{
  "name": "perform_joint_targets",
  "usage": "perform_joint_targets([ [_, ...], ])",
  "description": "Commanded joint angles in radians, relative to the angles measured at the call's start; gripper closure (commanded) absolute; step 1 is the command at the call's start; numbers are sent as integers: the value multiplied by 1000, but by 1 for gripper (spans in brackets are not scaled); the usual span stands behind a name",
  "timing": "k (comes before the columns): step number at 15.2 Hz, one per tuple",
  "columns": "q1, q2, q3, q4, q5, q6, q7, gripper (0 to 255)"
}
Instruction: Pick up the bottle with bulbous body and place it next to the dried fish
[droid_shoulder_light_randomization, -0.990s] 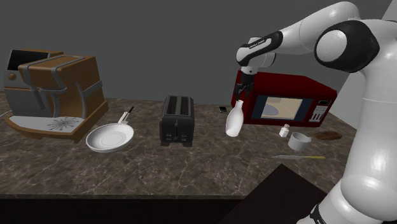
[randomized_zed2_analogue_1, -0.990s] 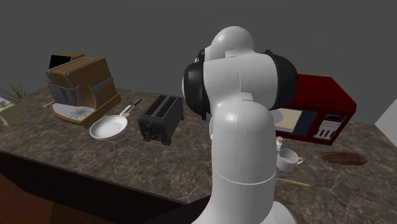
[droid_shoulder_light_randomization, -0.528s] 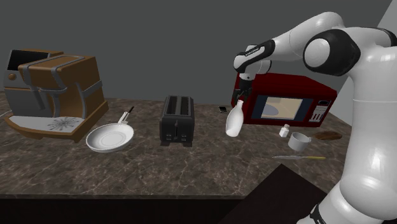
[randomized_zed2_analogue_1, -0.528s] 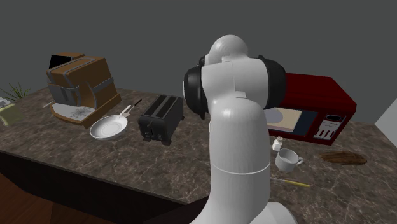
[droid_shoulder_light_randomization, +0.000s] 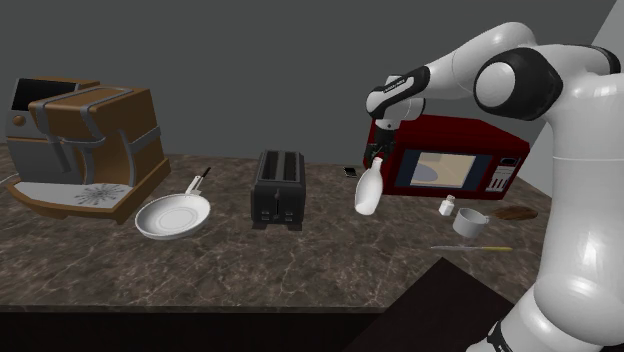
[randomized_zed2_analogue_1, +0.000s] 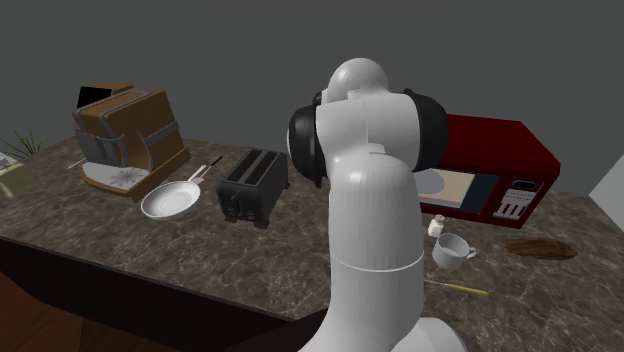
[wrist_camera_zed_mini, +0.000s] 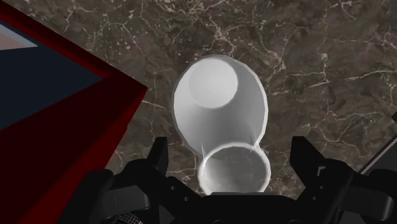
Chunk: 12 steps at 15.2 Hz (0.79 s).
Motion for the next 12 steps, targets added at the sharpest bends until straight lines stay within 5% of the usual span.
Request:
perform_joint_targets([
  [1,0,0,0,0,0,0,0,0],
  [2,0,0,0,0,0,0,0,255],
  [12,1,-6,-1,5,-2,-11,2,255],
])
